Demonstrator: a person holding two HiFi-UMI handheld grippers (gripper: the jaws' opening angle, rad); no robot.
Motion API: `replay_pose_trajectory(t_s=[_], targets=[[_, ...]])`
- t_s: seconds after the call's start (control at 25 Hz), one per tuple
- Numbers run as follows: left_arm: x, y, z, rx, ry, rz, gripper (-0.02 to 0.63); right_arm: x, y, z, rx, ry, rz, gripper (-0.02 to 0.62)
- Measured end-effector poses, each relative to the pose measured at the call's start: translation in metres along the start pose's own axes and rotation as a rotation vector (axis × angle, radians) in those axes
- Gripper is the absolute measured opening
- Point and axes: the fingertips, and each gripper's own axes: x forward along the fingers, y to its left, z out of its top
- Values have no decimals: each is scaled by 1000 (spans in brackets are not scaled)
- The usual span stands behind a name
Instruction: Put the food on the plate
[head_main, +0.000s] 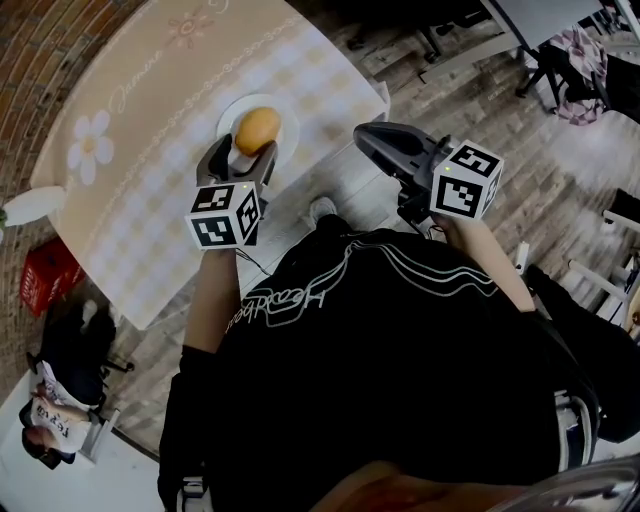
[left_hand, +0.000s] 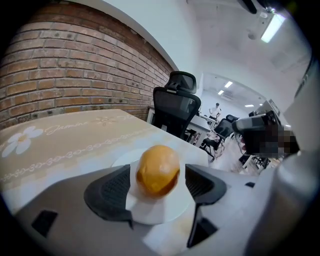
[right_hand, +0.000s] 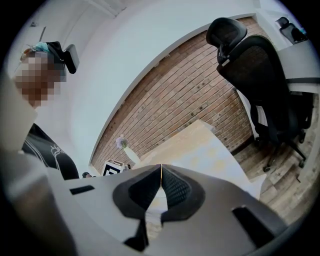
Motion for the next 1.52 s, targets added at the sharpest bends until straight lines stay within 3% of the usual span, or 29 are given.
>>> replay_pose_trajectory(t_s=[0.32,0.52,0.68,0.96,1.12,1.52], targets=[[-30,-13,12,-42,-75,10,322,-7,20,7,-50,-21,52,-3],[-68,-34,32,-113,-168,-3,318,-18,41,13,-78,-32,100,-3],[-101,-64,50,-171,-253,-63,200,-31,61,19,-153,-34,127,-3],[-149,-140,78,-166,-349,-202,96,-58,94,20,-194,-48,209,-3],[-169,-163,88,-142,-382,-190,26,-71,112,21,-222,-46,246,-3],[-192,-206,88,-98,-400,-206,8,-92,144,13,-281,-19,330,-5]])
